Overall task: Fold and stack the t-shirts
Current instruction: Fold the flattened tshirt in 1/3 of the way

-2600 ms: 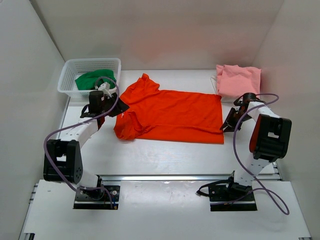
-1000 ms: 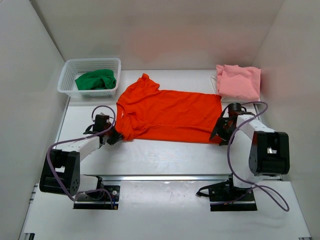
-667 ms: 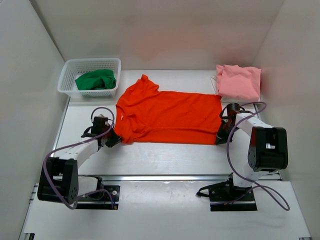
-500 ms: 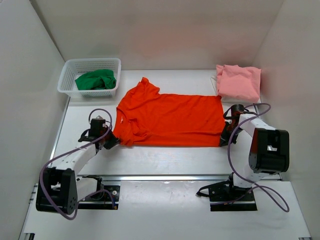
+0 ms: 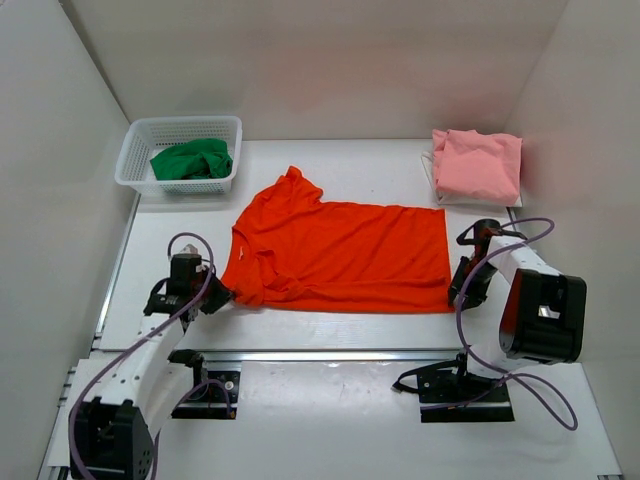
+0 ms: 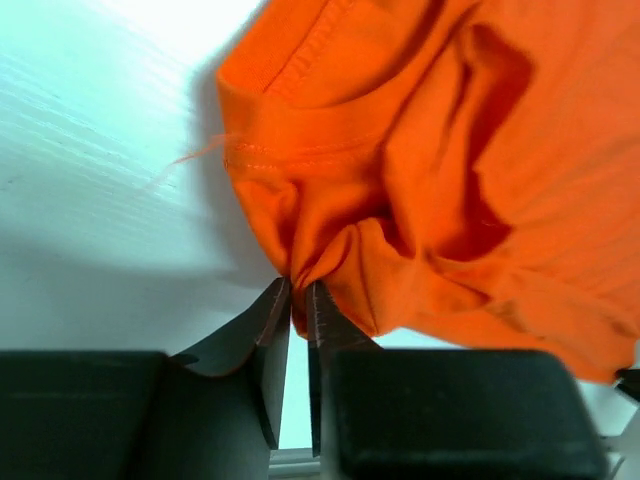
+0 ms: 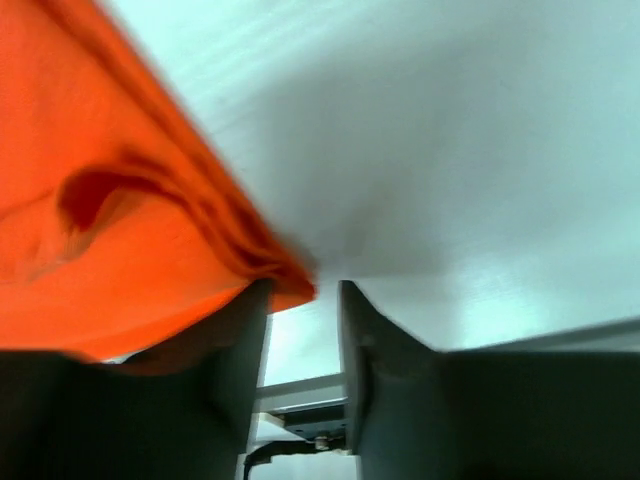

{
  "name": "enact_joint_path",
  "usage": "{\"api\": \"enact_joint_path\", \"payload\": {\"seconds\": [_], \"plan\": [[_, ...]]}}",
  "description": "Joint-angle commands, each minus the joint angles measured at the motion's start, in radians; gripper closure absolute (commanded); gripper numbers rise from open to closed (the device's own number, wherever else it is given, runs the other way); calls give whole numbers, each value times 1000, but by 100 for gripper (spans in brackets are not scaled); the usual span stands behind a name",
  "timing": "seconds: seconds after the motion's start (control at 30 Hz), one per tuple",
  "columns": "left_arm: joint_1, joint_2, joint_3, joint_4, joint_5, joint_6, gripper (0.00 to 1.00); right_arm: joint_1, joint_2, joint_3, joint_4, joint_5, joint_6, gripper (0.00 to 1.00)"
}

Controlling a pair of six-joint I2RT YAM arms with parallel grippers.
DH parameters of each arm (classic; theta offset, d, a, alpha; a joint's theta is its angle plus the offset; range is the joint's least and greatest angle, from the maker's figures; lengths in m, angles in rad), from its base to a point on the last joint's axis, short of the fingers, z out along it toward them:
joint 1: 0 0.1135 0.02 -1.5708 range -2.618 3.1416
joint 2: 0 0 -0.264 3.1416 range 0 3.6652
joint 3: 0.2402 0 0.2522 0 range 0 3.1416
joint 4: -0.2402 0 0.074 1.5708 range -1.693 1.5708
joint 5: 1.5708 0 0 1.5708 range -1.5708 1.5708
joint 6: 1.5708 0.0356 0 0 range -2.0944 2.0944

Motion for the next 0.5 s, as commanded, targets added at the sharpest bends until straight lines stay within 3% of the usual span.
{"api": "enact_joint_path", "payload": {"seconds": [0.0, 0.07, 0.2, 0.23, 0.3, 0.33, 0.37, 0.47], "plan": [[8, -81, 50, -39, -50, -17, 75, 7, -60, 29, -46, 69, -12, 65], [5, -73, 109, -58, -58, -18, 70, 19, -78, 48, -70, 67, -21, 50], [0, -6, 210, -65, -5, -14, 64, 38, -95, 136, -122, 70, -13, 46], [-8, 12, 209, -51, 14, -17, 63, 52, -104, 152, -116, 58, -19, 50], [-15, 22, 186, -19, 10, -28, 63, 79, -109, 149, -68, -15, -4, 75], [-26, 14, 158, 13, 4, -37, 65, 102, -109, 135, -49, -23, 2, 80], [-21, 17, 128, 67, 10, -46, 67, 118, -92, 126, -15, -64, 8, 91], [-26, 74, 91, 179, 13, -49, 80, 171, -57, 82, 69, -129, 45, 97]]}}
